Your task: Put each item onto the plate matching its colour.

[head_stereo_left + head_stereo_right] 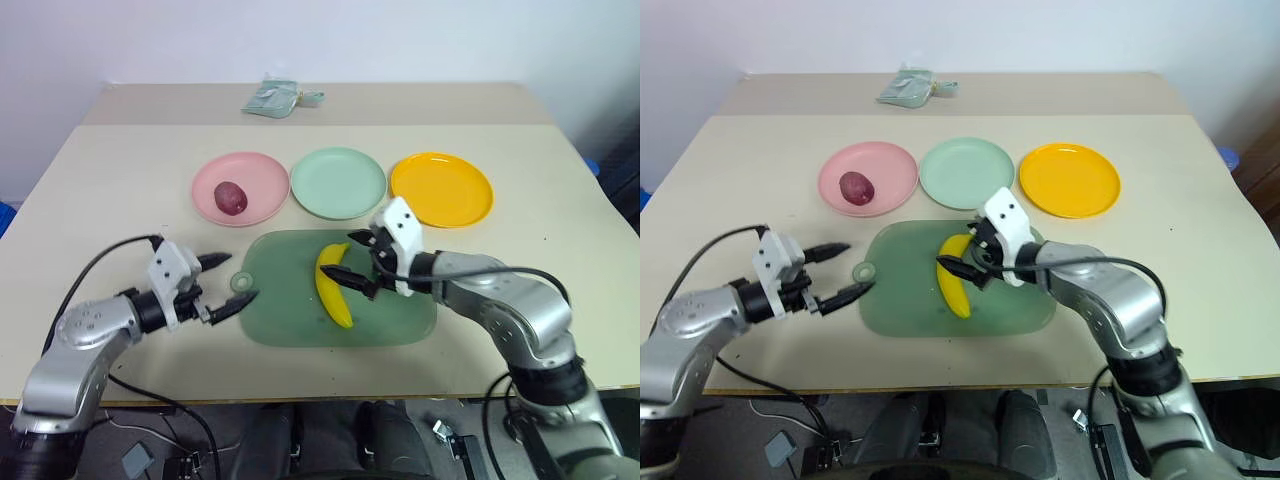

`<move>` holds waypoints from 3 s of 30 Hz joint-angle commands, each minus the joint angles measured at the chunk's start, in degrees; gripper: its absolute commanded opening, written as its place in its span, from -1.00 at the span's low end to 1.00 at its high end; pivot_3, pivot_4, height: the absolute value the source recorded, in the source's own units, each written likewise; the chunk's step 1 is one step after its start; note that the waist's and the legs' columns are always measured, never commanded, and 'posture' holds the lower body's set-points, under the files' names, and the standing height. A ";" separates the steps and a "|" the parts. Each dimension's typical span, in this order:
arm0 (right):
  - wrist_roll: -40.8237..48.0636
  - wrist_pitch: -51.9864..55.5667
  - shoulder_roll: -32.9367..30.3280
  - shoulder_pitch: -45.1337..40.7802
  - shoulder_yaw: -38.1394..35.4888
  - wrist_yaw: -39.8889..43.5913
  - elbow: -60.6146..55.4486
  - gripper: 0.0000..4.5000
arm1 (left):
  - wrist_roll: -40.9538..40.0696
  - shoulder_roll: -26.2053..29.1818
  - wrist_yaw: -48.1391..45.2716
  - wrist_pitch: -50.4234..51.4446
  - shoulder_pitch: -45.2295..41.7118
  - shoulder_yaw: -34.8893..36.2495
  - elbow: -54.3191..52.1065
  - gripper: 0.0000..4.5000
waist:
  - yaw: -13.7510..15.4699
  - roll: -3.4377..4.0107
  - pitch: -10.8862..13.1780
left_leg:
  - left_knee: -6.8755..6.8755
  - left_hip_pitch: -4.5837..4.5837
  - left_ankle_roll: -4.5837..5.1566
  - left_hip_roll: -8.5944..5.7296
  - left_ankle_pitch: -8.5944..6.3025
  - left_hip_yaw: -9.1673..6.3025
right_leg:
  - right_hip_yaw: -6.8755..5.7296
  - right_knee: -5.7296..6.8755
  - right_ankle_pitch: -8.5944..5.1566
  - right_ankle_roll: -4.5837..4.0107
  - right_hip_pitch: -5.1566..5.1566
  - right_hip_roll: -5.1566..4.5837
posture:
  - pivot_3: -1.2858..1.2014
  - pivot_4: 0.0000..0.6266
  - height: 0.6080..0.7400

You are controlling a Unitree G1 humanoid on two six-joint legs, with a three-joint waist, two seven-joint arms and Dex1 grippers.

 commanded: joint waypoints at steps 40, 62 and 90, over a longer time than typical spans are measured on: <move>-17.17 -14.14 1.59 -20.89 -6.46 -7.52 28.80 -0.39 | -4.18 -4.52 2.47 1.33 0.15 -5.93 -9.07 1.00 | -1.38 0.02 -0.02 | -0.24 0.00 0.04 -0.11 0.01 0.13 | -0.02 -0.03 0.01 0.03 -0.06 0.18 | 0.03 -0.52 1.00; -11.10 -34.91 -12.32 -7.66 -8.48 25.80 24.70 0.98 | -2.39 -5.81 4.01 -0.61 -0.07 -9.56 -9.02 1.00 | -0.32 0.15 0.05 | -0.65 0.02 -0.02 -0.02 0.07 0.20 | 0.01 -0.25 0.02 0.04 -0.06 0.23 | 0.03 -0.52 1.00; -18.93 -39.09 -8.91 -1.53 -1.05 23.06 21.23 -0.07 | -2.15 -5.89 5.60 -0.21 -1.49 -7.38 -8.25 1.00 | -0.51 0.10 0.02 | -0.54 0.16 -0.10 -0.01 0.11 0.21 | 0.04 -0.24 0.01 0.02 -0.03 0.18 | 0.03 -0.52 1.00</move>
